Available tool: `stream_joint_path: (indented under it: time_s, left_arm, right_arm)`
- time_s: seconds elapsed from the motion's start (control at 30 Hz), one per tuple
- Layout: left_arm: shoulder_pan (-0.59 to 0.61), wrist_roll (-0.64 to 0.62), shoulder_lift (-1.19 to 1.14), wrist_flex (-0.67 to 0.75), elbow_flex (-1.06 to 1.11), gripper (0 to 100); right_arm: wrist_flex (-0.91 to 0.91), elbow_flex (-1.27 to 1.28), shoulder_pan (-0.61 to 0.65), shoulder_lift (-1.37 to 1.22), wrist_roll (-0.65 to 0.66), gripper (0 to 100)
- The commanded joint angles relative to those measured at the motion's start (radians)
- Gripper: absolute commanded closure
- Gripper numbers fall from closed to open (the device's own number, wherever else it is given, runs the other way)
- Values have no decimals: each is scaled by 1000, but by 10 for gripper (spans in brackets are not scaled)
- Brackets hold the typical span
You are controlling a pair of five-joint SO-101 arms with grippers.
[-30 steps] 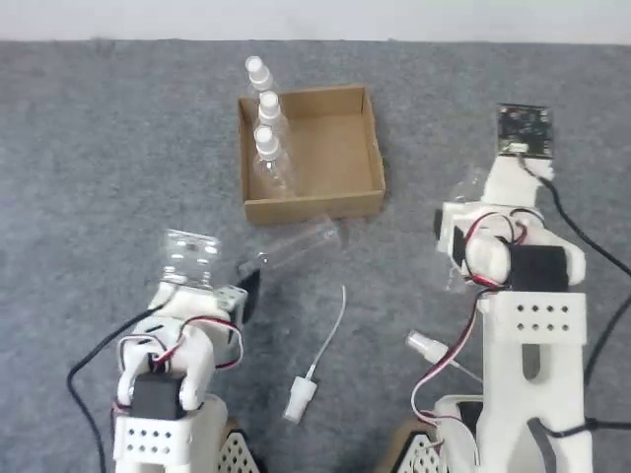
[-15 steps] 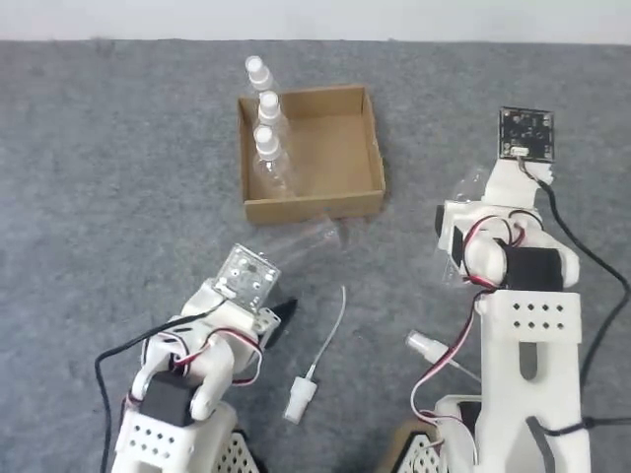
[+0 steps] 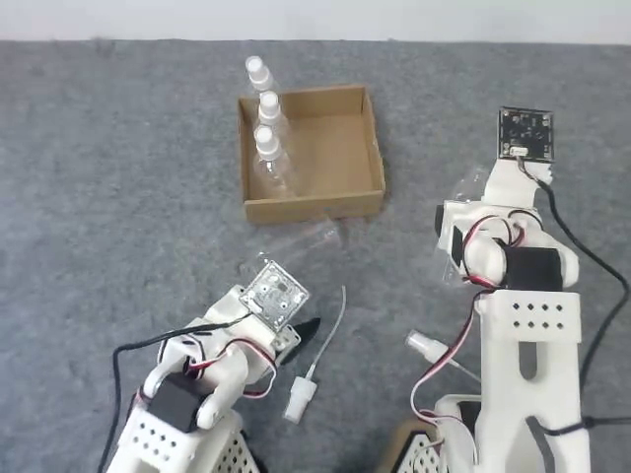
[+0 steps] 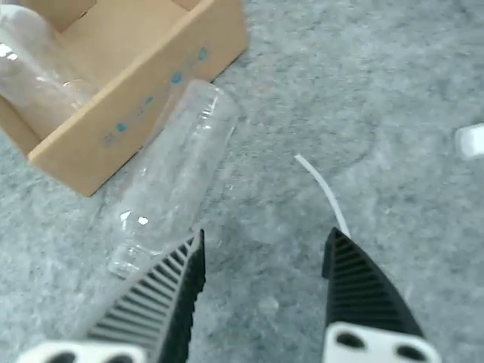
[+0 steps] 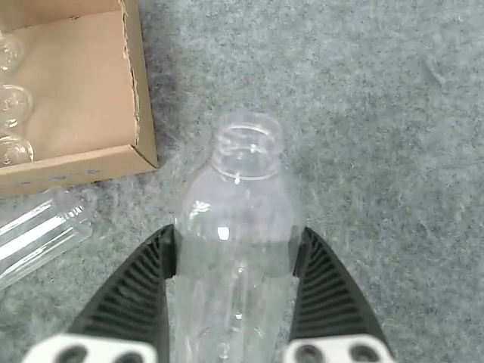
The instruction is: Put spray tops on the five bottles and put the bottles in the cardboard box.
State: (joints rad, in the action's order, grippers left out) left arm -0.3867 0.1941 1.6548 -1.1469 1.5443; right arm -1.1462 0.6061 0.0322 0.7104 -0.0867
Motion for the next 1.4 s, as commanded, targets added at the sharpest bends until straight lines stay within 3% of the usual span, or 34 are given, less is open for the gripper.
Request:
stream_joint_path:
  time_s: [0.0, 0.4, 0.67, 0.77, 1.1, 1.37]
  left_arm:
    - [-21, 11, -146, 51, -36, 761]
    - [-91, 6, -663, 138, -194, 761]
    - [-92, 84, -824, -95, -447, 758]
    - [-100, 89, -904, -98, -469, 758]
    - [-304, 81, -1162, -86, -503, 757]
    - [-315, 89, -1315, -77, -535, 761]
  right_arm:
    - [24, -15, -19, 35, 5, 991]
    - [85, 29, -18, 35, 5, 991]
    - [85, 29, -19, 35, 5, 991]
    - [84, 29, -19, 35, 5, 991]
    - [82, 29, -19, 35, 6, 991]
    - [82, 29, -19, 35, 6, 990]
